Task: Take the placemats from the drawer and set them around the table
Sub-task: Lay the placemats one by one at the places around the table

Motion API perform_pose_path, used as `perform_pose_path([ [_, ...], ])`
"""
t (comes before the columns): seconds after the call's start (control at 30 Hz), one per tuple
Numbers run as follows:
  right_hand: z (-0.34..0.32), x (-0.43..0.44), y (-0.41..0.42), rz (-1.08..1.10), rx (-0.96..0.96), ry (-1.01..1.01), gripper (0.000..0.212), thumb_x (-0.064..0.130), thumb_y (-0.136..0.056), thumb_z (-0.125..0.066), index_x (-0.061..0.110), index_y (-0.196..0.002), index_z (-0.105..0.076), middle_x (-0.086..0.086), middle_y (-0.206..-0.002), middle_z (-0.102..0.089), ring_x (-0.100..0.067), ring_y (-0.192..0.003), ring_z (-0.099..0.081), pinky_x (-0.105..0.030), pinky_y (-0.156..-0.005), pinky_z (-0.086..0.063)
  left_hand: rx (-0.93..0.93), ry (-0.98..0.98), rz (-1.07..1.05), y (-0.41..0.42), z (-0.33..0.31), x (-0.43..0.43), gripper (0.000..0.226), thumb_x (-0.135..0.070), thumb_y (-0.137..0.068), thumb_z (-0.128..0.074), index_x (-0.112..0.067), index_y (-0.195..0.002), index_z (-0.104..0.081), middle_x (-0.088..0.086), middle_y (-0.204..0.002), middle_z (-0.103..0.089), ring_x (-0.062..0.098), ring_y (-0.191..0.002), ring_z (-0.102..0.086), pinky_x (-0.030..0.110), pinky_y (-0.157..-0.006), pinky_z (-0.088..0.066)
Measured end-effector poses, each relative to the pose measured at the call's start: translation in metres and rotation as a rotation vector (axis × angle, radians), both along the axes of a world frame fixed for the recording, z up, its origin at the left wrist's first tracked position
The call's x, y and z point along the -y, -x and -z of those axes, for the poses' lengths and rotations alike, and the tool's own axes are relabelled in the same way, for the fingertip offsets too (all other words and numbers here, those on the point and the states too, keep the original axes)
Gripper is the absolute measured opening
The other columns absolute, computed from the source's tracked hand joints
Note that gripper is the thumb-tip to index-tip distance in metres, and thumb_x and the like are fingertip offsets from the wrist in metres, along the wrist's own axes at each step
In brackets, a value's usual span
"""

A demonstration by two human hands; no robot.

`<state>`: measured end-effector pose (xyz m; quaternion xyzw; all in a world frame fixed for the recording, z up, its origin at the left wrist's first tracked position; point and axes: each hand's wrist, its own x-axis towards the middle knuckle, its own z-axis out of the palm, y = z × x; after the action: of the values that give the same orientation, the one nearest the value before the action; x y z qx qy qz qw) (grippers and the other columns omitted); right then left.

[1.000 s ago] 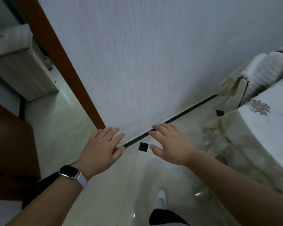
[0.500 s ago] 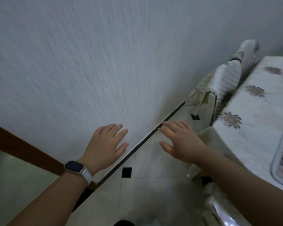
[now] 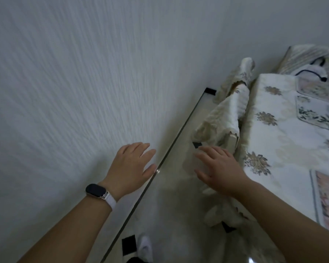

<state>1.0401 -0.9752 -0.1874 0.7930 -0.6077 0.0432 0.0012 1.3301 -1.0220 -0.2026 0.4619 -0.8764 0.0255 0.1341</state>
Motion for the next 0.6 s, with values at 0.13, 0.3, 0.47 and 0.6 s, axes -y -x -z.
perform_pose_path([
  [0.13,-0.014,0.04,0.004,0.117,-0.008,0.071,0.054,0.056,-0.087,-0.04,0.023,-0.126,-0.059,-0.001,-0.13,-0.058,-0.024,-0.121,-0.052,-0.04,-0.102,-0.039,-0.071,0.029,0.128,0.02,-0.012,0.074,0.045,-0.044,-0.092,-0.046,-0.015,-0.12,-0.065,0.008,-0.124,-0.063,0.027,-0.116,-0.056,0.043,-0.096,-0.041],
  [0.3,-0.02,0.062,0.025,0.238,-0.014,0.063,0.053,0.056,-0.088,-0.042,0.024,-0.127,-0.058,0.0,-0.134,-0.056,-0.023,-0.124,-0.05,-0.041,-0.105,-0.036,-0.106,0.019,0.277,0.069,-0.017,0.128,0.046,-0.044,-0.09,-0.046,-0.015,-0.121,-0.063,0.008,-0.122,-0.062,0.028,-0.114,-0.056,0.043,-0.095,-0.042],
  [0.47,-0.016,0.091,0.059,0.367,0.007,0.071,0.05,0.055,-0.089,-0.044,0.024,-0.126,-0.058,0.001,-0.134,-0.056,-0.021,-0.125,-0.048,-0.038,-0.104,-0.036,-0.077,0.01,0.379,0.118,-0.005,0.187,0.045,-0.044,-0.089,-0.049,-0.015,-0.121,-0.063,0.008,-0.122,-0.063,0.028,-0.112,-0.058,0.044,-0.093,-0.045],
  [0.6,-0.004,0.134,0.095,0.411,0.042,0.048,0.054,0.056,-0.089,-0.037,0.024,-0.127,-0.057,0.0,-0.137,-0.054,-0.022,-0.125,-0.048,-0.038,-0.105,-0.035,-0.054,0.021,0.444,0.163,0.002,0.241,0.046,-0.046,-0.089,-0.048,-0.016,-0.121,-0.063,0.008,-0.121,-0.063,0.028,-0.112,-0.057,0.042,-0.091,-0.044],
])
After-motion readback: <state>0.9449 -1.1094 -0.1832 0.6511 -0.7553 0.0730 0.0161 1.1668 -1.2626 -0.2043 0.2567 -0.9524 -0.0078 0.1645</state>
